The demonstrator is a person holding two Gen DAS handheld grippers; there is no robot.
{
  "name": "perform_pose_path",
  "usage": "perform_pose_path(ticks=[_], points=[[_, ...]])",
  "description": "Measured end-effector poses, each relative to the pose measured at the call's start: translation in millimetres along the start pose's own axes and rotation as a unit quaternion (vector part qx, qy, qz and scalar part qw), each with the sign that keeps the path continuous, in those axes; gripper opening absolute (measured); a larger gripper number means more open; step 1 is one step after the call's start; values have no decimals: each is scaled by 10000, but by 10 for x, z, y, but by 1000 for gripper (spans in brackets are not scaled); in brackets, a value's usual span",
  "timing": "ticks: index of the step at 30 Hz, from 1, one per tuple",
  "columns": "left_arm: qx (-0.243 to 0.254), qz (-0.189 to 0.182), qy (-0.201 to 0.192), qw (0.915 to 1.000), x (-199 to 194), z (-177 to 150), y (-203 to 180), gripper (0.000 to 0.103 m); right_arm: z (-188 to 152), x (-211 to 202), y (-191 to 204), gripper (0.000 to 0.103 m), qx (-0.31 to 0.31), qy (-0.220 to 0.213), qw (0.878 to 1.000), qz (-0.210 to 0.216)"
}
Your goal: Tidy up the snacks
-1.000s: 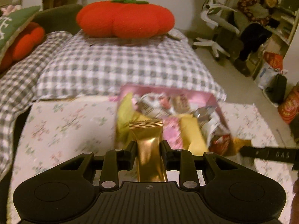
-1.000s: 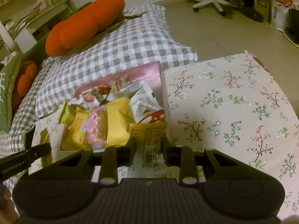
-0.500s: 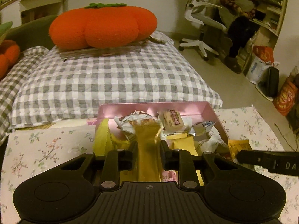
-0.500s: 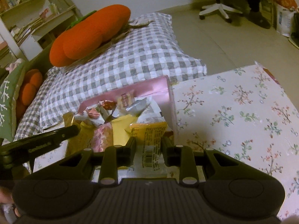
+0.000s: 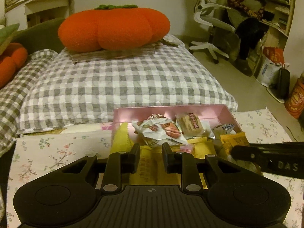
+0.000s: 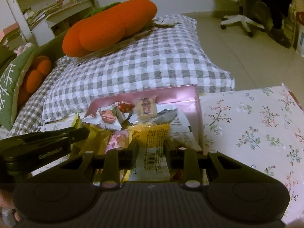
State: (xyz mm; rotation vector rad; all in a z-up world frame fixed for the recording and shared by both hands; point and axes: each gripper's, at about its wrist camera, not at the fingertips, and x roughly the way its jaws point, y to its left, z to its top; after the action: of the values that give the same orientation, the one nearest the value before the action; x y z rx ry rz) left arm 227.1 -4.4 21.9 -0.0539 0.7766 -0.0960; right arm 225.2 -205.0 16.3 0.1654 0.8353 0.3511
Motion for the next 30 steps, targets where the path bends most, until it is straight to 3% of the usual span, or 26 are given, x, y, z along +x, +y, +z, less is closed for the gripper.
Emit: perform_pose_path(ticks=[3,5,6,16,17,19,24,30], points=[[35,68,12,10000,-65,-3,14,24,20,-27,40,33,87,-231,9996,115],[46,134,39,9999,-120,-23,34,26,15,-50,53,48,93,-306,9995,20],[15,171,72,9998,-138,-34,49,26,8,-67,56,50,70,-317,9995,-52],[-320,511,527,9968,-412,-230,110,34,-99,-267,-140,52,674,52,9977,11],[-339,523,544,9966,-468,-246,105,37,-111,-290,-141,54,698,94,9975,9],[-379,585,588,9958,-556,-272,88,56,-133,-321,-142,56,760,213,9969,-15],[-359,741,720,9940,-786,-420,33,63,-209,-388,-88,60,893,692,9936,-63],[-480,820,794,9923,-1010,-605,16,65,-330,-608,89,69,777,815,9936,7]])
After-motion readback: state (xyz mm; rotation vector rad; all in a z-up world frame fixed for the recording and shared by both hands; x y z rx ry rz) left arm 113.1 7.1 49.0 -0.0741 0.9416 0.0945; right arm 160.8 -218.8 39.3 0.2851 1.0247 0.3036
